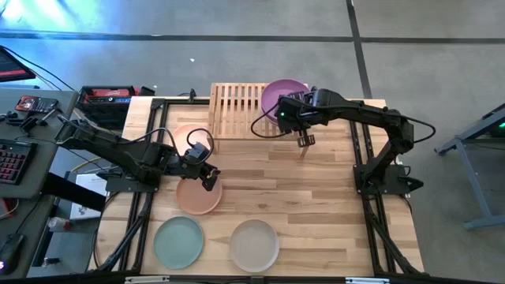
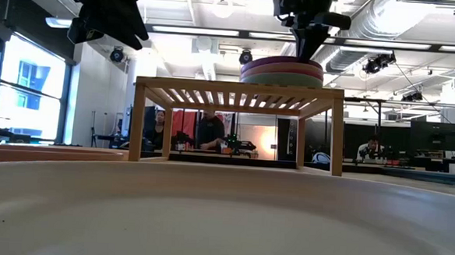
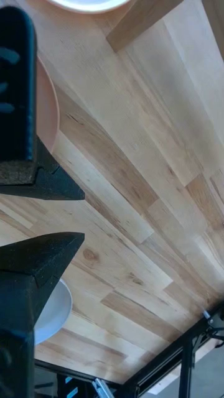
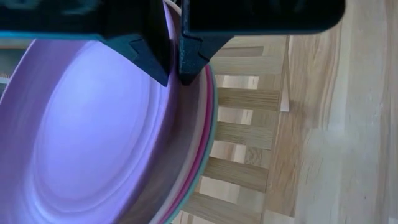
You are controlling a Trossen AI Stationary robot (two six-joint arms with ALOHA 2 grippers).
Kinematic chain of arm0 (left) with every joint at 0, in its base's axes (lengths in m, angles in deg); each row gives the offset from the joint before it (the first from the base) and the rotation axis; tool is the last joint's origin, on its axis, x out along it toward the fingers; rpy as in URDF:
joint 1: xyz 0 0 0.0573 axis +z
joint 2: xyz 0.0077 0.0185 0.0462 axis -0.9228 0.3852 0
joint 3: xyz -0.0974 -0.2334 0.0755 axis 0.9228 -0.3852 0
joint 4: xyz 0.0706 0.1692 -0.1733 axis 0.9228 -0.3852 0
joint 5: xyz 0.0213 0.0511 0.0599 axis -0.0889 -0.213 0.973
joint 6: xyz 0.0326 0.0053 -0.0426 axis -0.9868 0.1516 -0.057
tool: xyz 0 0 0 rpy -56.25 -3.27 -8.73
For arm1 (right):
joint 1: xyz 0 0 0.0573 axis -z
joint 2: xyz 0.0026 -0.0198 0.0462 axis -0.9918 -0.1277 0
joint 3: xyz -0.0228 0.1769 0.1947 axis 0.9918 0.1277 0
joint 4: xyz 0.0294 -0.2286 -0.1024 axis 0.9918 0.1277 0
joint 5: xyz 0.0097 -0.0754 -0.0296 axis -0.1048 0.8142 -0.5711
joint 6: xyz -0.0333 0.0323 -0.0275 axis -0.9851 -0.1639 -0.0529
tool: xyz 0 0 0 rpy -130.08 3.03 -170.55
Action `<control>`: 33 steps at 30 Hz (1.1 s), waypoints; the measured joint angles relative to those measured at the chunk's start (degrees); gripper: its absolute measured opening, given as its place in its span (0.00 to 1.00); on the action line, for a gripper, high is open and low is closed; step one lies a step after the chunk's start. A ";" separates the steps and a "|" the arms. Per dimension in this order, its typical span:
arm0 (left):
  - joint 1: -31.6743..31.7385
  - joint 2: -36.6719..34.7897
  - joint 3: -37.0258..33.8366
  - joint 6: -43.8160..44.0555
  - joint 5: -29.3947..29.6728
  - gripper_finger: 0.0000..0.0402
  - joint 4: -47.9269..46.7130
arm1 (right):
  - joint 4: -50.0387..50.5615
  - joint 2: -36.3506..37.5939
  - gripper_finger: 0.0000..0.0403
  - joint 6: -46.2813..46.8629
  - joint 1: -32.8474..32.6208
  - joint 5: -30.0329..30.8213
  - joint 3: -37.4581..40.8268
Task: Place and stack plates onto a shelf
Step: Stack the purple plate on top of the light orange plate on the shelf, then put the white plate on the shelf
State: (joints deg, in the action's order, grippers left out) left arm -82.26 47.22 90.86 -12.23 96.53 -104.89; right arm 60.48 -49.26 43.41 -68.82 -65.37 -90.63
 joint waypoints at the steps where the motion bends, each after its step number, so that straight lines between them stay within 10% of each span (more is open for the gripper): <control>1: 0.00 -0.01 0.00 0.00 0.00 0.20 -0.01 | 0.02 0.00 0.02 0.00 0.00 0.02 0.00; 14: 0.00 -0.01 0.00 1.44 0.00 0.20 0.00 | -1.06 0.43 0.27 0.02 -0.97 1.45 0.00; 33: 0.00 -0.01 0.00 5.74 -1.15 0.20 -4.09 | -0.82 2.90 0.28 4.82 -8.95 13.25 -0.03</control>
State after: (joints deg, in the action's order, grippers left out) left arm -82.26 47.21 90.86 -6.49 95.38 -108.98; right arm 59.66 -46.37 48.23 -77.77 -52.12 -90.66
